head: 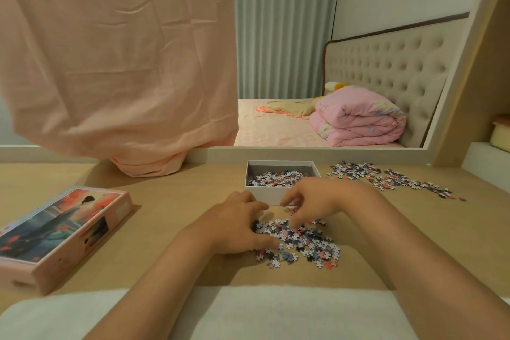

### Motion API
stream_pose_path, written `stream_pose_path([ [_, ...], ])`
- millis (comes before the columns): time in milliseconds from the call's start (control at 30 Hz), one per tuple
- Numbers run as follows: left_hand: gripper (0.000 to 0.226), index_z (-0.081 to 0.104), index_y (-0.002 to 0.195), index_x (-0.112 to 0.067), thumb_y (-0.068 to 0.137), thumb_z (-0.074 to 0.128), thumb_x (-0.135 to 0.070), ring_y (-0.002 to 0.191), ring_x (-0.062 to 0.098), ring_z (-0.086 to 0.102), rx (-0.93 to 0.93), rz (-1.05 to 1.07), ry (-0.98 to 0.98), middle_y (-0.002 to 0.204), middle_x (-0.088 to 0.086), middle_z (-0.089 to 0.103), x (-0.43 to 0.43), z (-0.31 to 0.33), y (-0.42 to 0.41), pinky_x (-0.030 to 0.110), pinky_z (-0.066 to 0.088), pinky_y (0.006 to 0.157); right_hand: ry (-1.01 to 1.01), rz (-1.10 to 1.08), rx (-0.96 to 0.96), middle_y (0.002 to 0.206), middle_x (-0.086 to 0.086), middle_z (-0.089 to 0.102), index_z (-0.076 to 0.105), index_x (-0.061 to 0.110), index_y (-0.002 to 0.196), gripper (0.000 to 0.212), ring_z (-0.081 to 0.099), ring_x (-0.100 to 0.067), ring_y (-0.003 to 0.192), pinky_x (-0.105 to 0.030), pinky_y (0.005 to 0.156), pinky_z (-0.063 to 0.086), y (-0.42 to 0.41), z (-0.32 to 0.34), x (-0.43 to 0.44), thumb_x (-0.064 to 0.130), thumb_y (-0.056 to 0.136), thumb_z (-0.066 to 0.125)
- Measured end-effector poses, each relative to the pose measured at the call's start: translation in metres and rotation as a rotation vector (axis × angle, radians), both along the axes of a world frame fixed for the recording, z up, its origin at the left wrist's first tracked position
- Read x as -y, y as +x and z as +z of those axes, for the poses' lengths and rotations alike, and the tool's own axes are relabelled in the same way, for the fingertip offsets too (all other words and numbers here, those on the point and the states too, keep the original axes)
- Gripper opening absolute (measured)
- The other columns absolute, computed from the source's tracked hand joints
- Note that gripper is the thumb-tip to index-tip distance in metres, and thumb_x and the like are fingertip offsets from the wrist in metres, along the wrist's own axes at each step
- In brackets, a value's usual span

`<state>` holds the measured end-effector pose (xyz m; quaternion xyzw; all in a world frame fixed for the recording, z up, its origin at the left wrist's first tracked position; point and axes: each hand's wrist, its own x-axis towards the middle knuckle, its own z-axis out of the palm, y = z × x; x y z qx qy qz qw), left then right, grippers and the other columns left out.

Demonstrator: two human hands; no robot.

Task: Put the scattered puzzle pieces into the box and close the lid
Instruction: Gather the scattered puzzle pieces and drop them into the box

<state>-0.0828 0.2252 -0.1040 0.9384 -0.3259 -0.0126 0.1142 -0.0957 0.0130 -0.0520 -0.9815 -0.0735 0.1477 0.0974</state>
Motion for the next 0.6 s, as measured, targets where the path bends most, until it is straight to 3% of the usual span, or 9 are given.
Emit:
stream_pose_path([
  [67, 0.093, 0.034, 0.146, -0.037, 0.069, 0.055, -0.083, 0.125, 0.011, 0.031, -0.056, 0.001, 0.114, 0.131, -0.009, 0.035, -0.001, 0.0, -0.002, 0.042, 0.041, 0.102, -0.112, -0.018, -0.104, 0.143, 0.015, 0.05, 0.046, 0.044, 0.142, 0.097, 0.053, -0.019, 0.127, -0.045, 0.104, 0.046, -0.002, -0.003, -0.005, 0.067, 0.055, 0.084],
  [133, 0.084, 0.038, 0.146, -0.035, 0.075, 0.057, -0.076, 0.126, 0.012, 0.03, -0.061, -0.017, 0.089, 0.129, -0.008, 0.036, 0.002, -0.002, -0.004, 0.041, 0.039, 0.105, -0.123, -0.013, -0.131, 0.149, 0.011, 0.046, 0.041, 0.041, 0.146, 0.105, 0.051, -0.023, 0.13, -0.047, 0.103, 0.047, -0.003, -0.009, -0.014, 0.065, 0.054, 0.086],
  [267, 0.058, 0.053, 0.138, -0.032, 0.087, 0.06, -0.057, 0.119, 0.013, 0.041, -0.033, -0.022, -0.036, 0.119, -0.007, 0.044, 0.006, -0.005, -0.002, 0.034, 0.041, 0.099, -0.019, -0.01, -0.07, 0.138, 0.007, 0.058, 0.052, 0.036, 0.139, 0.082, 0.059, -0.022, 0.117, -0.042, 0.096, 0.052, -0.001, -0.013, -0.02, 0.05, 0.066, 0.087],
  [367, 0.044, 0.061, 0.129, -0.03, 0.089, 0.063, -0.048, 0.104, 0.014, 0.051, 0.022, -0.02, -0.106, 0.108, -0.005, 0.05, 0.006, -0.007, 0.0, 0.027, 0.04, 0.083, 0.042, 0.021, -0.009, 0.105, 0.012, 0.064, 0.063, 0.032, 0.128, 0.06, 0.061, -0.014, 0.094, -0.03, 0.077, 0.05, -0.003, -0.014, -0.023, 0.04, 0.074, 0.085],
  [433, 0.036, 0.065, 0.122, -0.028, 0.089, 0.065, -0.043, 0.095, 0.013, 0.054, 0.059, -0.009, -0.152, 0.106, -0.005, 0.054, 0.005, -0.008, 0.001, 0.023, 0.039, 0.077, 0.095, 0.021, 0.042, 0.088, 0.016, 0.06, 0.069, 0.027, 0.12, 0.047, 0.061, -0.013, 0.086, -0.028, 0.073, 0.046, -0.002, -0.016, -0.023, 0.035, 0.077, 0.084],
  [533, 0.03, 0.068, 0.115, -0.026, 0.088, 0.069, -0.039, 0.084, 0.007, 0.049, 0.087, 0.003, -0.208, 0.1, -0.007, 0.055, 0.004, -0.009, 0.002, 0.019, 0.034, 0.071, 0.157, 0.003, 0.068, 0.084, 0.014, 0.062, 0.071, 0.023, 0.114, 0.042, 0.063, -0.014, 0.083, -0.028, 0.073, 0.048, 0.001, -0.021, -0.021, 0.034, 0.076, 0.085],
  [600, 0.028, 0.069, 0.111, -0.026, 0.086, 0.071, -0.038, 0.081, 0.006, 0.049, 0.09, 0.005, -0.234, 0.098, -0.008, 0.056, 0.004, -0.01, 0.004, 0.017, 0.036, 0.069, 0.22, -0.013, 0.049, 0.085, 0.01, 0.067, 0.072, 0.025, 0.104, 0.03, 0.069, -0.017, 0.074, -0.029, 0.065, 0.053, 0.003, -0.022, -0.018, 0.03, 0.077, 0.085],
])
